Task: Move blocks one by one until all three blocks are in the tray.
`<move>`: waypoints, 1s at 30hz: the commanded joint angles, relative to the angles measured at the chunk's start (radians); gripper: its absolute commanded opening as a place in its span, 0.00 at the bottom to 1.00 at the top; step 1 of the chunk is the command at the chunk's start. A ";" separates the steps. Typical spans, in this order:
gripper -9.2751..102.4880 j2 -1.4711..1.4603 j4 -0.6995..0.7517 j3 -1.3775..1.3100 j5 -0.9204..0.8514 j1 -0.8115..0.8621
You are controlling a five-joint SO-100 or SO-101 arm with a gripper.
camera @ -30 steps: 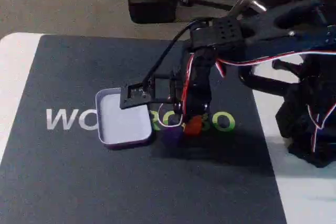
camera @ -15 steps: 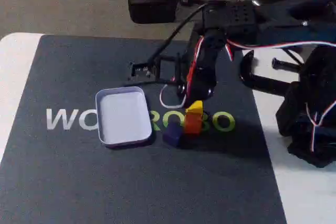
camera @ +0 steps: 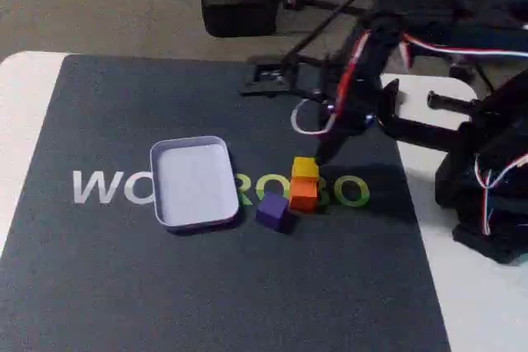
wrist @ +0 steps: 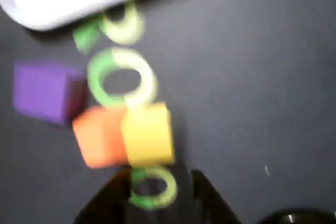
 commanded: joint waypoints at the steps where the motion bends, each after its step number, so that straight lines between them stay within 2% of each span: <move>1: 0.21 0.138 -0.008 0.094 -0.077 0.051; 15: 0.25 0.061 -0.086 0.112 -0.133 0.017; 25: 0.27 -0.058 -0.143 0.074 -0.414 0.049; 30: 0.27 -0.106 -0.143 0.026 -0.500 0.031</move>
